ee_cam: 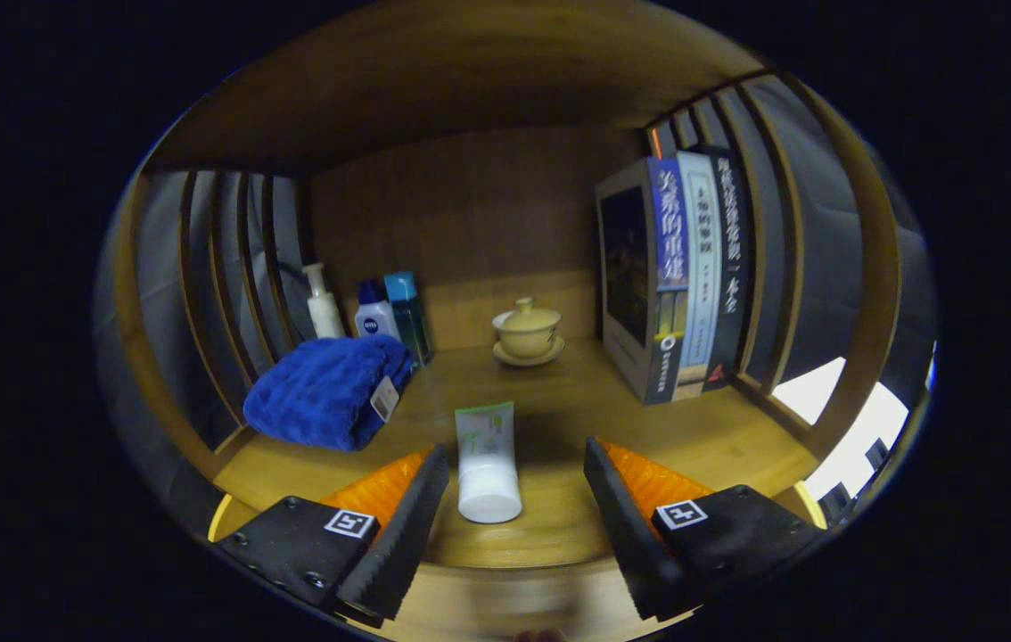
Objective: Pull open the drawer, take out the items inside it, and place them on the countertop above the cabinet.
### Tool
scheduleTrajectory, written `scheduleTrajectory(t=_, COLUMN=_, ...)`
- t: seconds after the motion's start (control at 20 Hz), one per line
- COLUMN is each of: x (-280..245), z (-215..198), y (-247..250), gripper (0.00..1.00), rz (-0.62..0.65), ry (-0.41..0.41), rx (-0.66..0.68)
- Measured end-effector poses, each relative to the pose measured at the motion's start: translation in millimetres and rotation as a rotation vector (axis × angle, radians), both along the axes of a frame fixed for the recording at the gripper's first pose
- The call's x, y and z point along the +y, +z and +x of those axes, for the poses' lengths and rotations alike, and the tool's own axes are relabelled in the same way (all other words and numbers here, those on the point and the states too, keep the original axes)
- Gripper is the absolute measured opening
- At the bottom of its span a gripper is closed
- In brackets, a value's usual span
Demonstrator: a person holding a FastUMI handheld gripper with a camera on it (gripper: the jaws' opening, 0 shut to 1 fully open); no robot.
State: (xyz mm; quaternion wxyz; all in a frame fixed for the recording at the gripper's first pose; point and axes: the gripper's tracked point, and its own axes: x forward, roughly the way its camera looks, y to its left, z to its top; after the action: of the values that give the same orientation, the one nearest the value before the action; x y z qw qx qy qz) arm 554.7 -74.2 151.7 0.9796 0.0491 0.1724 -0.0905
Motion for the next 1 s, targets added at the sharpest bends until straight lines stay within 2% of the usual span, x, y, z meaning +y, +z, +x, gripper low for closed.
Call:
scheduleTrajectory(t=0.2, x=16.0, z=-39.6, y=68.4, gripper=0.99, rz=-0.061, ry=0.040, rx=-0.148)
scheduleTrajectory(t=0.35, x=39.0, z=-83.2, y=92.8, gripper=0.98, rz=-0.065, ry=0.099, rx=-0.211)
scheduleTrajectory(t=0.55, x=62.0, z=-140.2, y=77.2, gripper=0.98, rz=0.026, ry=0.124, rx=-0.227)
scheduleTrajectory(t=0.8, x=72.9, z=-197.3, y=29.0, gripper=0.98, rz=0.009, ry=0.164, rx=-0.189)
scheduleTrajectory(t=1.0, x=71.4, z=-225.5, y=-3.2, gripper=0.98, rz=0.012, ry=0.172, rx=-0.183)
